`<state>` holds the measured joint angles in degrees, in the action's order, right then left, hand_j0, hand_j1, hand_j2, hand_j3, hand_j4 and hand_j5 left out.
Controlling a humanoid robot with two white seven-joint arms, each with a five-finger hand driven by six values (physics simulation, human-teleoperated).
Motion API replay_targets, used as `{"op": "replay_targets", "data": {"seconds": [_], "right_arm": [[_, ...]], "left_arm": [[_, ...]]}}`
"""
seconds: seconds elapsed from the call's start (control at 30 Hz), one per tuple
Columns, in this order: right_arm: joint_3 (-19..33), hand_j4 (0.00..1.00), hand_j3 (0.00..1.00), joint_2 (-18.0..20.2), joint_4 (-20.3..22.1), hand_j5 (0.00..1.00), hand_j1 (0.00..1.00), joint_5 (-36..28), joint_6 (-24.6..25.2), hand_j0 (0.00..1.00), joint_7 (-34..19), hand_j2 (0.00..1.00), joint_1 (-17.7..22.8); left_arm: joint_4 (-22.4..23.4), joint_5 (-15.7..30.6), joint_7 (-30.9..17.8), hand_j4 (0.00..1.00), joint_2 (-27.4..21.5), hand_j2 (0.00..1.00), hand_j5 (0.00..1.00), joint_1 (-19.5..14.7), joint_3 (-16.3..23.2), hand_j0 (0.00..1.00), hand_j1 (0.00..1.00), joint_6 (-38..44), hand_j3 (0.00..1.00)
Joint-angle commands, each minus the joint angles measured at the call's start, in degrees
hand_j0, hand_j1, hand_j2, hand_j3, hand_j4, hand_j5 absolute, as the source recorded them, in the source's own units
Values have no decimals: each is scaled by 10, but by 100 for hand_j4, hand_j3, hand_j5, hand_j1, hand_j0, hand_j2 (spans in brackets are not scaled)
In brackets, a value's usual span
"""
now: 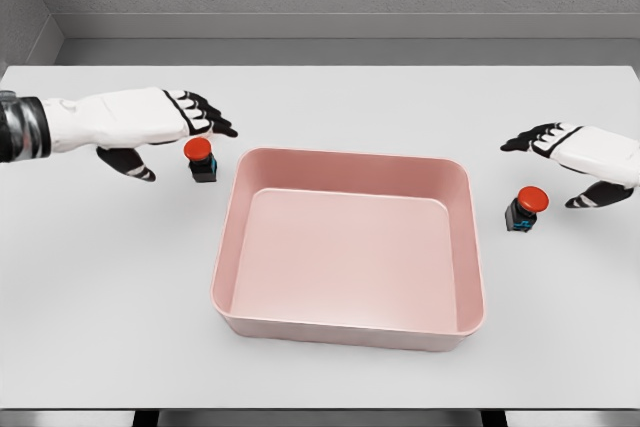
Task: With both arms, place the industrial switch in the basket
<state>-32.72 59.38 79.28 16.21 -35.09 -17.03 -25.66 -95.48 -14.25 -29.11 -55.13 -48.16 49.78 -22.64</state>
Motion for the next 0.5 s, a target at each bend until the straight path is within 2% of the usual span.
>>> {"op": "replay_targets", "data": {"seconds": [0.0, 0.2, 0.27, 0.33, 0.4, 0.47], "right_arm": [[-1, 100, 100, -12, 0, 100, 100, 0, 1, 100, -1, 100, 0], [-9, 100, 100, -5, -10, 100, 100, 12, 1, 100, -1, 100, 1], [-6, 100, 100, -1, -12, 100, 100, 11, 1, 100, -1, 100, 1], [-5, 100, 100, 13, -12, 100, 100, 9, 1, 100, 0, 100, 1], [-8, 100, 100, 14, -12, 100, 100, 9, 1, 100, 0, 100, 1], [-8, 100, 100, 15, -11, 100, 100, 10, 1, 100, 0, 100, 10]], "left_arm": [[1, 1, -3, 100, 17, 100, 100, 0, 0, 100, 100, 38, 100], [0, -59, -6, 99, 20, 99, 99, 0, 24, 99, 99, 97, 99], [0, -89, -6, 99, 39, 99, 99, 1, 25, 99, 99, 102, 99], [0, -98, -7, 99, 42, 99, 99, 0, 34, 99, 99, 142, 99], [0, -99, -7, 98, 41, 98, 98, 1, 35, 98, 98, 145, 98], [0, -112, -7, 93, 42, 93, 93, 1, 36, 93, 93, 145, 93]]}}
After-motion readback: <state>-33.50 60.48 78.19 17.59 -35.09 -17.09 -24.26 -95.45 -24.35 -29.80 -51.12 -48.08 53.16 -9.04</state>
